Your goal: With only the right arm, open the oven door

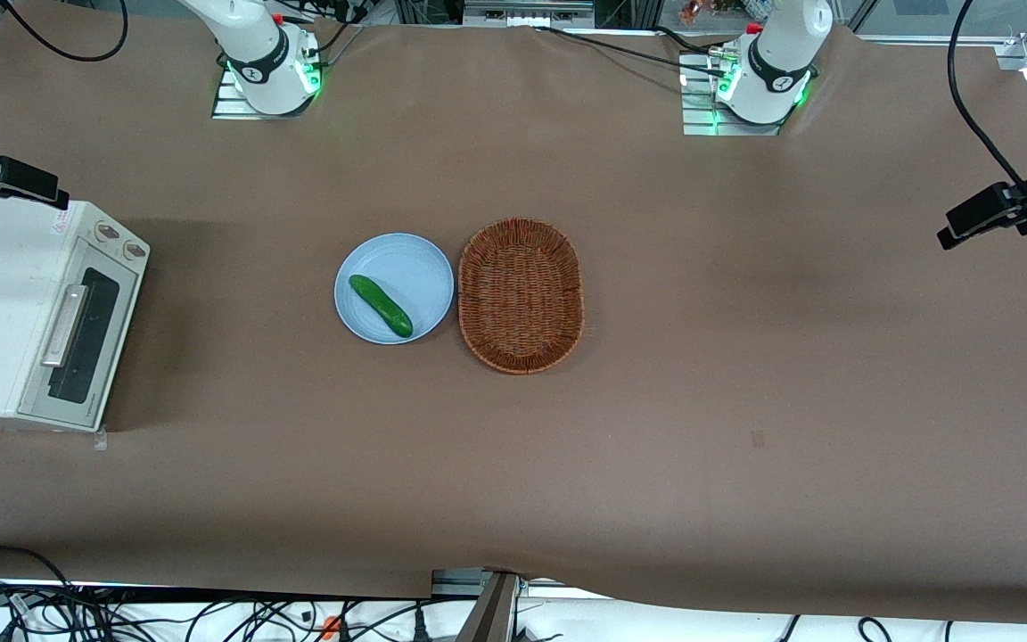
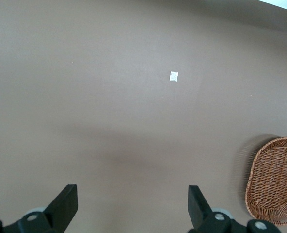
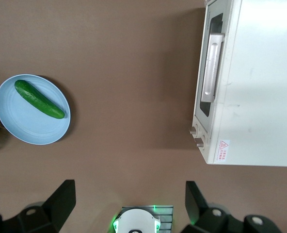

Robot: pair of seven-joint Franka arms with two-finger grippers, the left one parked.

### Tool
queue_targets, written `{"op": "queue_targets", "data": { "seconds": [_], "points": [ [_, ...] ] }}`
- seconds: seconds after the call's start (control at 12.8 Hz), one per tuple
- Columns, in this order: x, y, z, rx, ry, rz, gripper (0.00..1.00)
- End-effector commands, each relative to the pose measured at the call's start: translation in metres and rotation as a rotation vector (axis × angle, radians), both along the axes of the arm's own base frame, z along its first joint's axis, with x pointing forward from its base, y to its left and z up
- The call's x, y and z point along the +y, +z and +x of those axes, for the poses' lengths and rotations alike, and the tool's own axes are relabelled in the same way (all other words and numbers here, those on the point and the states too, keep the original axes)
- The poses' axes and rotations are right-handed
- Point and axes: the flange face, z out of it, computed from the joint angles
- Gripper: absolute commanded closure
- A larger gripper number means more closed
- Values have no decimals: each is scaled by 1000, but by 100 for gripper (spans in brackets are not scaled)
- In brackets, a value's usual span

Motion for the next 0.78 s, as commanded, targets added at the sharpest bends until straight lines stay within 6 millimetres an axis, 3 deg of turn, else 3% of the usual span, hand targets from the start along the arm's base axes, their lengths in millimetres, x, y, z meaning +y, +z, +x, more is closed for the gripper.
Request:
{"op": "queue_targets", "data": {
  "seconds": [0.0,0.7],
  "points": [
    [2,-9,1,32,9,-12,0],
    [13,-34,2,124,42,-6,0]
  ]
}}
